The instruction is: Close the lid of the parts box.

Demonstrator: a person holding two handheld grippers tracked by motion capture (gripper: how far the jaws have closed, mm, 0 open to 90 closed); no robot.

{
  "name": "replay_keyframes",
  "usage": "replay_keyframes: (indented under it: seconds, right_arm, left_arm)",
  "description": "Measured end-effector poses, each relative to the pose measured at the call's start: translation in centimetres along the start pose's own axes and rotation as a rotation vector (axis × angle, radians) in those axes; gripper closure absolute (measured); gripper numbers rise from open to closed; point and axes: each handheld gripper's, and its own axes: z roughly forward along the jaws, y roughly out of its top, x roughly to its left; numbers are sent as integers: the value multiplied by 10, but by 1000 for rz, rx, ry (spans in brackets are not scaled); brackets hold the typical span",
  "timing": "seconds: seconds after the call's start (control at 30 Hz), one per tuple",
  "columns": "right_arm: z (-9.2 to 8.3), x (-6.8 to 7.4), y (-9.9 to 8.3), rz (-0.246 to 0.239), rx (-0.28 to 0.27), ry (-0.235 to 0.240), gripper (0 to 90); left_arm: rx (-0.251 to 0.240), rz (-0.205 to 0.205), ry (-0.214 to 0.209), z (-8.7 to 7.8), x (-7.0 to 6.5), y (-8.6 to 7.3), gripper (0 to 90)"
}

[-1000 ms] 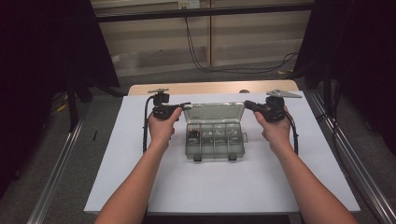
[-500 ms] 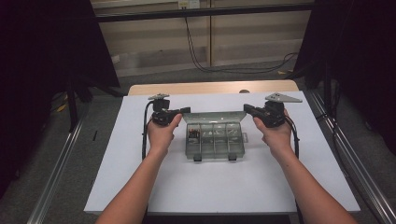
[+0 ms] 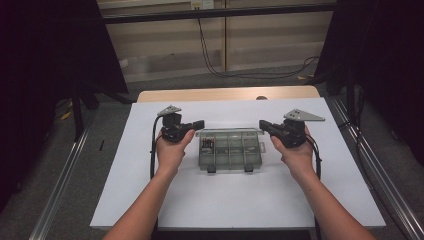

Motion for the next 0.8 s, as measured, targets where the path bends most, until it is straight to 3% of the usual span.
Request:
replay_keyframes:
  seconds: [0.47,0.8]
  right_arm:
    - [-8,17,-21,-6,-14,1,900]
    - [-18,24,-31,-7,-27,3,900]
  left_arm:
    - [-8,60,-3,-18,-19,-22,900]
    - [-6,61,4,-27,-23,-44,900]
